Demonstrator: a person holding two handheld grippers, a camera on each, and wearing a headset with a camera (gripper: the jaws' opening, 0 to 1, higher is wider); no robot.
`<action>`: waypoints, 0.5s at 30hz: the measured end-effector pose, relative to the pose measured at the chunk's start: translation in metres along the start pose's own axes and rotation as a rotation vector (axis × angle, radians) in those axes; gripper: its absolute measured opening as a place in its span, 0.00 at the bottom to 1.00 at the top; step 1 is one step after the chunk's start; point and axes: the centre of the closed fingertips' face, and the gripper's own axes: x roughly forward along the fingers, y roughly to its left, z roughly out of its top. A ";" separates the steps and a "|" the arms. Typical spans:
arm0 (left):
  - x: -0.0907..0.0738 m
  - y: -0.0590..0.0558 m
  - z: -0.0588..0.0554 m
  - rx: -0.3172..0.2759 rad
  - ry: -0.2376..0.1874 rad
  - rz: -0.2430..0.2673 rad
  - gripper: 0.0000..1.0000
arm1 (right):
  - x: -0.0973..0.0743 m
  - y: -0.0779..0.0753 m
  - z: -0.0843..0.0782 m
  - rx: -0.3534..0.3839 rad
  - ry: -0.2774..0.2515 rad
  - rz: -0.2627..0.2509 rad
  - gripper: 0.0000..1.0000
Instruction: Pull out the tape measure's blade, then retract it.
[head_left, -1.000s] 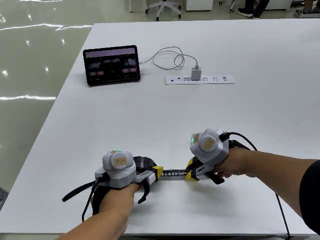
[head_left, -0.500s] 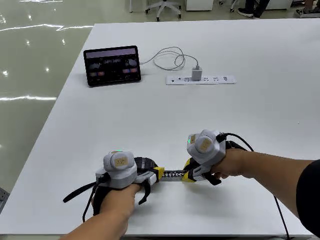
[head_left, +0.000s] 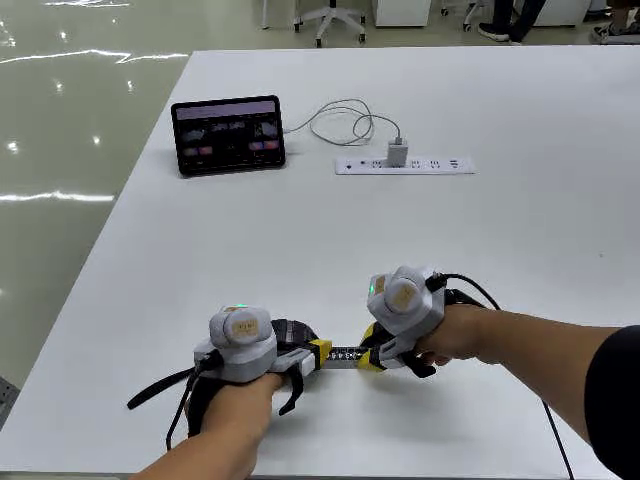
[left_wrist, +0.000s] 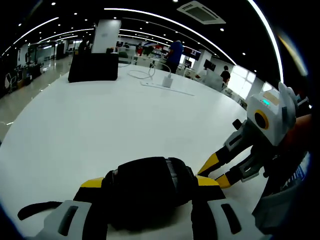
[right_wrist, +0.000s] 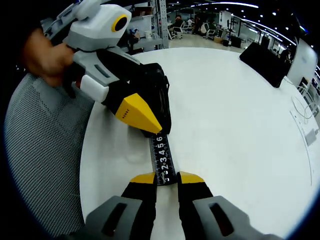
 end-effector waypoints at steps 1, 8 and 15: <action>0.000 0.000 0.000 0.000 0.001 0.000 0.63 | 0.001 0.000 0.001 -0.003 0.001 0.000 0.11; 0.000 0.000 0.000 0.001 0.004 0.000 0.63 | 0.005 0.001 0.005 -0.039 0.024 0.006 0.11; 0.000 0.000 0.000 -0.002 0.008 -0.003 0.63 | 0.011 0.003 0.012 -0.021 -0.003 0.006 0.11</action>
